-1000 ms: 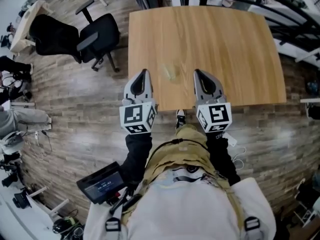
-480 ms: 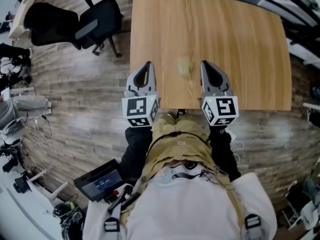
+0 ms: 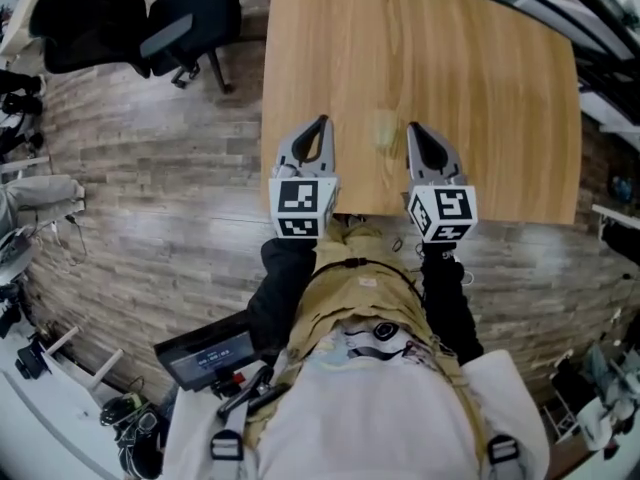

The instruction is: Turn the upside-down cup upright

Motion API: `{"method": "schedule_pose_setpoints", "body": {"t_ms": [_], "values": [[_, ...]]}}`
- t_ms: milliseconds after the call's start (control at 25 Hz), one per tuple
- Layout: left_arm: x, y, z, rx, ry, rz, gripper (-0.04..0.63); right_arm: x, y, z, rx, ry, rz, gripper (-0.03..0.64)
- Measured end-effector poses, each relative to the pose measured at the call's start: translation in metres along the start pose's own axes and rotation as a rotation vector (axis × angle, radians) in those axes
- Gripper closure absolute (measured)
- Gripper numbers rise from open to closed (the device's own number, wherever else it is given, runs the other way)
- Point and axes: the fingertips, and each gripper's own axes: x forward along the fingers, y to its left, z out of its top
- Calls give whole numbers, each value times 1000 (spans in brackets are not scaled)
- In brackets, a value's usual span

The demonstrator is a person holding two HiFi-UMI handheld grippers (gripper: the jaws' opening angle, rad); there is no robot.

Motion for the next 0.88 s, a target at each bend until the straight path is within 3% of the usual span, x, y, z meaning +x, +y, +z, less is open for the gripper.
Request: {"method": "schedule_pose_setpoints", "body": {"t_ms": [640, 880], "values": [[58, 37, -88, -82, 196, 1, 594, 85, 5, -97, 72, 246, -23, 589], [62, 48, -103, -95, 234, 15, 594, 112, 17, -130, 121, 366, 0, 411]]}}
